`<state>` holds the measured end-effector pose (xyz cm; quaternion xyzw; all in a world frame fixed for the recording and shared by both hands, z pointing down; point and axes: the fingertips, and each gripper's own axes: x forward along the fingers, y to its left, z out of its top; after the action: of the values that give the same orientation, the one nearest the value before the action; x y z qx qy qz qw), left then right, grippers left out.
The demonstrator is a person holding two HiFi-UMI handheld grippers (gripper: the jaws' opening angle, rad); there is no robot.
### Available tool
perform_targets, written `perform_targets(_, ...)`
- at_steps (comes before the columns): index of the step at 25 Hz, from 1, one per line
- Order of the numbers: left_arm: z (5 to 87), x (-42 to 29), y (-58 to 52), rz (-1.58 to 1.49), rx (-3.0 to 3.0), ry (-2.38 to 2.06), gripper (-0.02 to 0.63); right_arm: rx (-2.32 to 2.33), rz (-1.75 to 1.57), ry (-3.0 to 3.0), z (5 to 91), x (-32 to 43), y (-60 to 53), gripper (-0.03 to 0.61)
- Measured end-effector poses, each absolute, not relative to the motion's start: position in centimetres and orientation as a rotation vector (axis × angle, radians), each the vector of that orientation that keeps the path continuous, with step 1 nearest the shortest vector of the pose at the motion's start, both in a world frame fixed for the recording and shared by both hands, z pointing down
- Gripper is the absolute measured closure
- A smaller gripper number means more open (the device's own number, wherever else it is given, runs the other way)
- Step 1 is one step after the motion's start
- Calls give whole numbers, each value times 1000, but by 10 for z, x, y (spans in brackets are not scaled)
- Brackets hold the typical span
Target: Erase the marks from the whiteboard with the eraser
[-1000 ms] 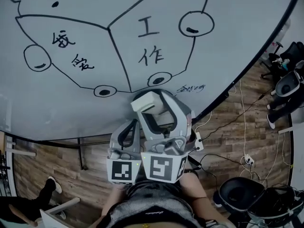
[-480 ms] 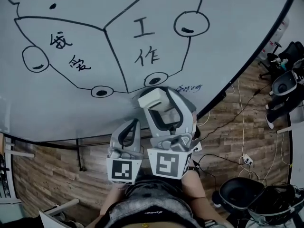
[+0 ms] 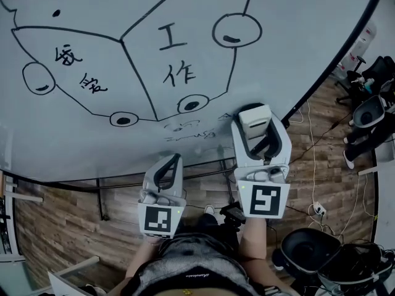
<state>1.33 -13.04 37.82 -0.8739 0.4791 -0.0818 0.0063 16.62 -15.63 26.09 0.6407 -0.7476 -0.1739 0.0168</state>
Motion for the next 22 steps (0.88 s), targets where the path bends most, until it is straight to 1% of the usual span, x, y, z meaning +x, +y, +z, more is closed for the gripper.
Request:
perform_targets(2, 380, 19, -130, -270, -2738, 1473, 609, 2070, -460, -2344, 261, 196, -157, 314)
perform_targets(5, 381, 28, -130, -304, -2712, 1390, 609, 2096, -414, -2356, 265, 210, -158, 313)
perform_targets(11, 381, 44, -122, -285, -2784, 1366, 609, 2108, -289, -2527, 267, 204, -155, 313)
perform_targets(14, 381, 48, -119, -277, -2797, 1337, 609, 2111, -285, -2532, 269, 198, -152, 313)
perform_targets(17, 382, 46, -117, -273, -2807, 1329, 609, 2168, -293, -2475, 268, 201, -152, 314)
perform_targets(22, 384, 34, -115, -276, -2815, 1342, 609, 2205, -193, -2477, 268, 194, -158, 321)
